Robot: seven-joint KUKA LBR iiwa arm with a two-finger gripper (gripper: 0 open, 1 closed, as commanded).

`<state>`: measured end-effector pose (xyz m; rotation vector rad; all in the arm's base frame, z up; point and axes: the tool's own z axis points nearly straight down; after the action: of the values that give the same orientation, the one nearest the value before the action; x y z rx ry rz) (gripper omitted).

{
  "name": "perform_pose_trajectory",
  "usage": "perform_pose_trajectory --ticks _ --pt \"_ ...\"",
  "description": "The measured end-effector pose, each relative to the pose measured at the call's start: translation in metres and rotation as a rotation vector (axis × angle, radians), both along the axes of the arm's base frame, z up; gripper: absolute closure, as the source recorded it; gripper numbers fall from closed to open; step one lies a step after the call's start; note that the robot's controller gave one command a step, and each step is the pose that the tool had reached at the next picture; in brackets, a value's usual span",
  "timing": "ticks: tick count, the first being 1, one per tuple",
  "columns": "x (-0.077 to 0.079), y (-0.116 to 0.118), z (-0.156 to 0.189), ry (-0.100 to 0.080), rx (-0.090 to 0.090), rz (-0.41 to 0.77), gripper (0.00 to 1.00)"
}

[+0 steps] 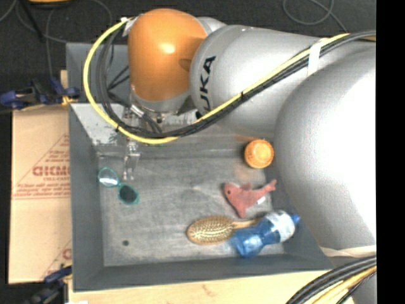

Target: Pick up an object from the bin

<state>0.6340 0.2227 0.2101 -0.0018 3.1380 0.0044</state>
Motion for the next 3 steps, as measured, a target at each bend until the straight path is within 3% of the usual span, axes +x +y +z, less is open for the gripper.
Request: perform_pose_trajectory --ticks 1,2,3 --pt "0.000 0.000 -0.001 0.000 0.000 -0.001 0.00" --pt "-0.003 -0.014 -0.003 0.014 -0.007 0.010 0.00" --pt "-0.010 -0.015 0.013 -0.016 0.002 0.020 0.00"
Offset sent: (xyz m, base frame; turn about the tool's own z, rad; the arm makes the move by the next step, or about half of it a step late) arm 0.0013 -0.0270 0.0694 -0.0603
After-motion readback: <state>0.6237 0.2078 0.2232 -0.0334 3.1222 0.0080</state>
